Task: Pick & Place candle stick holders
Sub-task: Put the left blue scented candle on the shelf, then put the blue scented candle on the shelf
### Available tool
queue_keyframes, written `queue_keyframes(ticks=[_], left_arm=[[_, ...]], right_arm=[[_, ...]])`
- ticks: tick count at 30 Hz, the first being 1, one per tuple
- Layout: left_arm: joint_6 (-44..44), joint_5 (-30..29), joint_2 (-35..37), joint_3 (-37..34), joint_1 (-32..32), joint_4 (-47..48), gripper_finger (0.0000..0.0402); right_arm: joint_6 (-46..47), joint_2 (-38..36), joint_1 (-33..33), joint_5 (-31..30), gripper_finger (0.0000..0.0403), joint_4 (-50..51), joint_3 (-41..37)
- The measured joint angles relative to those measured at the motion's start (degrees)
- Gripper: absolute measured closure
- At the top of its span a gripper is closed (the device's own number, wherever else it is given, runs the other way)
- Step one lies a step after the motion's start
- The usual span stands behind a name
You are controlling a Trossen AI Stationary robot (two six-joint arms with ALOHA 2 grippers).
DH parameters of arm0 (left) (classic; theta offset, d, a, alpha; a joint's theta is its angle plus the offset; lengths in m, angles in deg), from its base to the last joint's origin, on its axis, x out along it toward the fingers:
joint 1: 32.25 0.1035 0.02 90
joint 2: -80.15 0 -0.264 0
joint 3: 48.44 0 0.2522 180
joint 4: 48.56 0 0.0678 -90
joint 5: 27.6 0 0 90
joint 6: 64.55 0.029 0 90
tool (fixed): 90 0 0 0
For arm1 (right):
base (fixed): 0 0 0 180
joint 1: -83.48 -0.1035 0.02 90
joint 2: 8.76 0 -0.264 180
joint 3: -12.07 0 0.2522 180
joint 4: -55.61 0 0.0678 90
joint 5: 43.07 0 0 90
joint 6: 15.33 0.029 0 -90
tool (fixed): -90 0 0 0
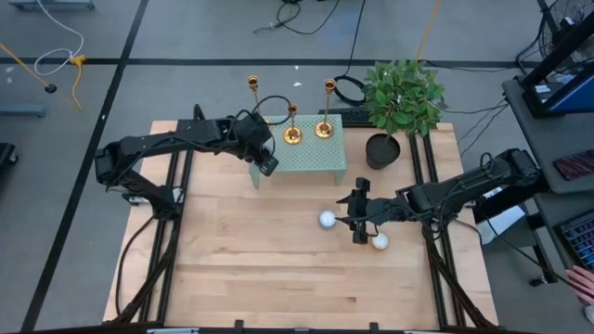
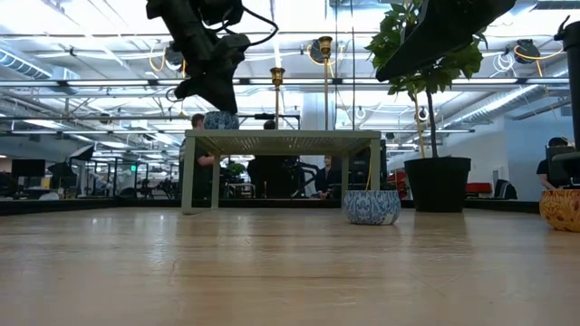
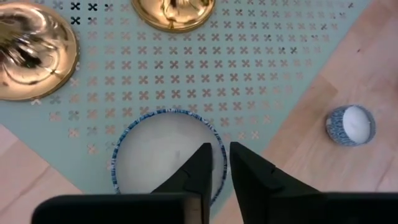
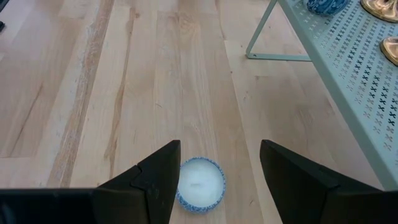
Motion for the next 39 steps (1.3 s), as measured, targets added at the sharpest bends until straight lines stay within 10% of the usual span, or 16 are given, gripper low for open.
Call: queue_keyframes(ticks=[25,39], left_arm=[[18.6,-0.2,15.1,0.0,-6.0,-1.0,0.0334],[18.7,-16.8,22.8,-0.7,-18.8,4.2,0.0335]], right_arm=[[-2.2,7.1,-0.4,7.5,0.0190,-3.3,-0.6],[-5.6,17.5,0.1,7.6,0.0198,-14.3,-6.9]])
